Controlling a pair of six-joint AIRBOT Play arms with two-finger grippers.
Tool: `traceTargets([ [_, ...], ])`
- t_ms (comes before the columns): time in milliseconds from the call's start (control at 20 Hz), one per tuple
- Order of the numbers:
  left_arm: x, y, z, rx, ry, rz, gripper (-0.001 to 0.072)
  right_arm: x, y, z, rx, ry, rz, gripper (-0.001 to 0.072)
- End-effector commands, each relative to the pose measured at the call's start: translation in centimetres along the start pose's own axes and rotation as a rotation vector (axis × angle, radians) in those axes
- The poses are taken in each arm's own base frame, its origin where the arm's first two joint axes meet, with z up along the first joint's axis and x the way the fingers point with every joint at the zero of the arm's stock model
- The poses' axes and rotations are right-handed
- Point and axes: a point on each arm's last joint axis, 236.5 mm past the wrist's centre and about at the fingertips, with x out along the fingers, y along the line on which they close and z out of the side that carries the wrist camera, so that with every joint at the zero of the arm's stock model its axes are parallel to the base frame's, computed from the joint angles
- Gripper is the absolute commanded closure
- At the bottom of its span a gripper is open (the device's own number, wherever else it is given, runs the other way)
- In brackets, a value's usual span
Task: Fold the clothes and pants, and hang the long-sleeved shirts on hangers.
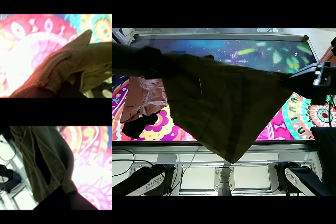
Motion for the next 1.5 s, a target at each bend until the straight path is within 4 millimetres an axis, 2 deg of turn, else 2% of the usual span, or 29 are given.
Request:
traceTargets([
  [0,4.4,4.5,-2.6,-0.091,0.173,0.100,0.0677,3.1,-3.9,-1.7,0.122,0.130,0.030,0.0702],
  [100,8.2,7.5,-3.5,-0.119,0.243,0.147,0.0677,5.9,-6.9,-2.5,0.199,0.194,0.057,0.0702],
  [150,10.2,9.2,-3.0,-0.123,0.230,0.170,0.0677,7.4,-8.5,-3.1,0.241,0.226,0.073,0.0702],
  [250,13.7,11.6,-0.8,-0.076,0.153,0.187,0.0677,10.5,-12.2,-4.3,0.317,0.273,0.068,0.0702],
  [400,18.3,14.1,2.5,0.044,0.063,0.190,0.0677,14.1,-18.8,-6.1,0.370,0.295,-0.051,0.0701],
  [500,21.1,15.7,4.7,0.088,-0.007,0.201,0.0677,15.4,-22.5,-5.9,0.345,0.251,-0.147,0.0701],
  [550,22.3,16.5,5.8,0.100,-0.050,0.212,0.0677,15.7,-24.1,-5.2,0.336,0.207,-0.194,0.0701],
  [650,24.1,18.2,8.1,0.116,-0.140,0.245,0.0677,15.8,-26.3,-3.5,0.298,0.125,-0.266,0.0701],
  [750,25.1,19.5,9.6,0.129,-0.202,0.273,0.0677,15.6,-27.6,-2.1,0.269,0.061,-0.310,0.0702],
  [850,26.0,20.4,9.8,0.122,-0.210,0.281,0.0677,15.8,-27.9,-2.0,0.270,0.052,-0.316,0.0701],
  [1000,27.4,21.3,8.6,0.110,-0.166,0.284,0.0677,17.3,-27.4,-3.3,0.318,0.069,-0.264,0.0702],
  [1150,28.5,21.0,6.6,0.197,-0.074,0.277,0.0677,19.0,-26.0,-6.0,0.370,0.131,-0.191,0.0702],
  [1300,28.9,20.2,3.0,0.350,0.098,0.245,0.0677,20.6,-22.5,-9.7,0.380,0.259,-0.086,0.0703],
  [1450,28.5,18.9,-2.0,0.487,0.314,0.175,0.0678,21.6,-19.0,-10.5,0.347,0.299,-0.039,0.0703],
])
